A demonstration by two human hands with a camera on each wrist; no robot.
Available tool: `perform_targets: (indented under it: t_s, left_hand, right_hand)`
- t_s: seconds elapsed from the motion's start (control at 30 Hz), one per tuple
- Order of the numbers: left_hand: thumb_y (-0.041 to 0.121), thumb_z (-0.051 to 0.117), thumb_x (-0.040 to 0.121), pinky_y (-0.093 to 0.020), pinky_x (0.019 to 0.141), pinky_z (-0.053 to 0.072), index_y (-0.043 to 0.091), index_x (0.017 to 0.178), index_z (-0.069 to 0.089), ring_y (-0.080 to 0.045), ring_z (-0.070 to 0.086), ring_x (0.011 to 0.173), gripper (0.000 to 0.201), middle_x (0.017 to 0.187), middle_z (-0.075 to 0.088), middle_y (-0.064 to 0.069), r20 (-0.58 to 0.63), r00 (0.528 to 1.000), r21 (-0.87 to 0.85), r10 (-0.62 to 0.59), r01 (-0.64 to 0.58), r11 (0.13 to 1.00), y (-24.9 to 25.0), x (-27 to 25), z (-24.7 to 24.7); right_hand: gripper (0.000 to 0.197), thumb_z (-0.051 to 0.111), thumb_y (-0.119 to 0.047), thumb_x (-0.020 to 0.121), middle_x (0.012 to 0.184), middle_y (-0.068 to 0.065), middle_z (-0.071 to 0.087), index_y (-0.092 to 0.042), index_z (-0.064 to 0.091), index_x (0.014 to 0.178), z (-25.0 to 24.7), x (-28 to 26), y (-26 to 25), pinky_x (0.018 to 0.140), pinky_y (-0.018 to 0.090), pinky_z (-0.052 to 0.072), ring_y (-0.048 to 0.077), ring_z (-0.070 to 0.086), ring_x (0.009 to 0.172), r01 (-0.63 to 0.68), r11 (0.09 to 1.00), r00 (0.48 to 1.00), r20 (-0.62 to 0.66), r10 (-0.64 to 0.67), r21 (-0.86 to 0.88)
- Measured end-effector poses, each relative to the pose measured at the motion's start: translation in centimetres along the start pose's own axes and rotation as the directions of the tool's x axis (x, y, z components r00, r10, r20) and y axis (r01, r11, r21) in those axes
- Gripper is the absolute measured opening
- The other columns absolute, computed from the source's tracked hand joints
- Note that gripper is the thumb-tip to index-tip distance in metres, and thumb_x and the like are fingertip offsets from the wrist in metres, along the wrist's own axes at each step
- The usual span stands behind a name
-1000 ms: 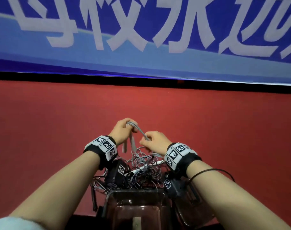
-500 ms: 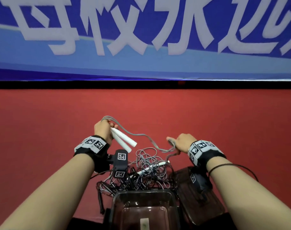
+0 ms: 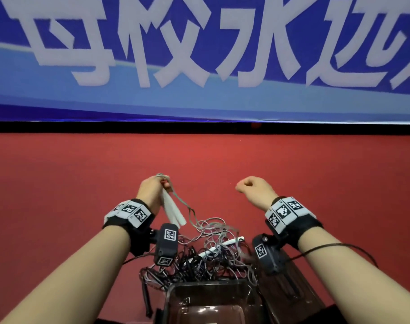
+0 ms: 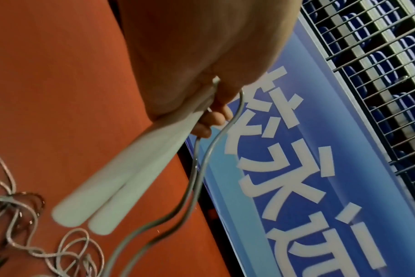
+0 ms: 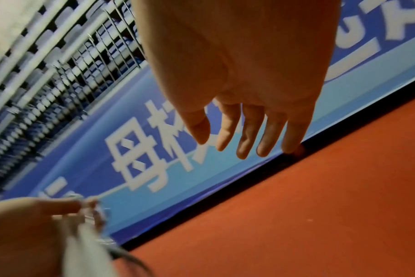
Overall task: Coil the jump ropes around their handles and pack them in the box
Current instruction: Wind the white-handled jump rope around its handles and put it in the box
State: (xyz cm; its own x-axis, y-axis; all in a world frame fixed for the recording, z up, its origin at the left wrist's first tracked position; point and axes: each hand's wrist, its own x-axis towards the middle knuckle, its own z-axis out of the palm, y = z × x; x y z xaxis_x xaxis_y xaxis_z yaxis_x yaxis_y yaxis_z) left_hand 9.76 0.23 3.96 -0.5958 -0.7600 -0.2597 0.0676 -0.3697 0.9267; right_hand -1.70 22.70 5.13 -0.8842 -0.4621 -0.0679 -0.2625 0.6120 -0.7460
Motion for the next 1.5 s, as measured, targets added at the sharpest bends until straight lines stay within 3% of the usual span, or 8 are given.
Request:
perform_targets:
  t_s: [0.27, 0.47, 0.63, 0.73, 0.83, 1.0, 1.33, 1.5]
  left_hand:
    - [-0.006, 0.031, 0.097, -0.029, 0.059, 0.042, 0.007, 0.078, 0.055, -0.022, 0.044, 0.059, 0.033, 0.063, 0.043, -0.009, 0.398, 0.915, 0.117, -0.072, 0.027, 0.993, 0.1, -4.7, 4.0]
    - [0.0, 0.028, 0.102, -0.033, 0.071, 0.05, 0.005, 0.082, 0.054, -0.023, 0.057, 0.07, 0.033, 0.073, 0.052, -0.012, 0.398, 0.913, 0.036, -0.09, 0.083, 0.996, 0.3, -5.7, 4.8]
    - [0.005, 0.032, 0.101, -0.032, 0.066, 0.05, 0.009, 0.079, 0.053, -0.02, 0.054, 0.067, 0.032, 0.071, 0.051, -0.008, 0.297, 0.939, 0.117, -0.173, 0.145, 0.983, -0.2, -4.3, 3.8]
    - [0.012, 0.033, 0.099, -0.024, 0.051, 0.038, 0.013, 0.078, 0.05, -0.018, 0.047, 0.054, 0.026, 0.065, 0.05, -0.005, 0.277, 0.956, 0.526, -0.101, -0.063, 0.848, -0.6, -3.6, 2.8]
    - [0.01, 0.031, 0.099, -0.018, 0.041, 0.023, 0.013, 0.072, 0.041, -0.012, 0.031, 0.037, 0.029, 0.056, 0.04, -0.005, 0.383, 0.922, 0.656, -0.048, -0.235, 0.717, -0.9, -3.1, 1.7]
    - [0.01, 0.03, 0.103, -0.014, 0.039, 0.018, 0.012, 0.079, 0.046, -0.008, 0.022, 0.036, 0.028, 0.052, 0.033, 0.0, 0.479, 0.866, 0.599, -0.146, -0.2, 0.776, -0.5, -3.4, 0.9]
    - [0.013, 0.031, 0.103, -0.016, 0.034, 0.02, 0.011, 0.078, 0.05, -0.007, 0.025, 0.036, 0.032, 0.047, 0.034, 0.001, 0.433, 0.871, 0.01, -0.231, 0.252, 0.968, 1.5, -3.6, 1.5]
    - [0.01, 0.028, 0.104, -0.017, 0.035, 0.027, 0.011, 0.079, 0.048, -0.008, 0.029, 0.035, 0.031, 0.05, 0.037, 0.0, 0.286, 0.947, -0.229, -0.143, 0.213, 0.95, 1.3, -3.2, 2.4]
  right_hand:
    - [0.053, 0.067, -0.047, 0.084, 0.12, -0.002, 0.063, -0.017, 0.056, 0.127, 4.8, -2.3, -3.9, 0.097, 0.034, 0.047, 0.014, 0.059, 0.109, 0.21, 0.975, 0.927, 0.304, -0.221, 0.069]
    - [0.033, 0.058, -0.048, 0.091, 0.082, 0.005, 0.065, -0.016, 0.06, 0.084, 4.8, -1.9, -2.5, 0.069, 0.034, 0.045, 0.021, 0.058, 0.074, 0.223, 0.975, 0.904, 0.375, -0.206, -0.001]
    - [0.035, 0.049, -0.041, 0.098, 0.071, 0.004, 0.053, -0.014, 0.053, 0.076, 4.2, -1.6, -2.3, 0.065, 0.033, 0.036, 0.02, 0.049, 0.064, 0.26, 0.965, 0.89, 0.382, -0.249, 0.024]
    - [0.034, 0.046, -0.039, 0.1, 0.065, -0.005, 0.046, -0.023, 0.046, 0.069, 3.7, -1.9, -2.6, 0.059, 0.03, 0.032, 0.012, 0.041, 0.058, 0.303, 0.952, 0.9, 0.344, -0.269, -0.049]
    - [0.035, 0.046, -0.035, 0.1, 0.063, -0.006, 0.044, -0.021, 0.048, 0.068, 3.6, -2.1, -2.1, 0.057, 0.03, 0.029, 0.01, 0.038, 0.056, 0.312, 0.947, 0.887, 0.38, -0.263, -0.075]
    - [0.026, 0.05, -0.023, 0.099, 0.07, -0.001, 0.06, -0.011, 0.069, 0.085, 2.7, -1.8, -1.6, 0.048, 0.021, 0.039, 0.01, 0.051, 0.053, 0.075, 0.972, 0.885, 0.434, -0.168, 0.221]
    - [0.019, 0.048, -0.011, 0.099, 0.054, -0.001, 0.047, -0.005, 0.065, 0.094, 3.3, -0.7, -1.7, 0.044, 0.023, 0.039, 0.01, 0.042, 0.044, -0.166, 0.82, 0.912, 0.401, -0.083, 0.548]
    - [0.023, 0.045, -0.017, 0.1, 0.055, -0.007, 0.044, -0.013, 0.065, 0.09, 5.3, -1.7, -3.7, 0.042, 0.018, 0.031, 0.006, 0.037, 0.044, -0.018, 0.898, 0.92, 0.36, -0.157, 0.439]
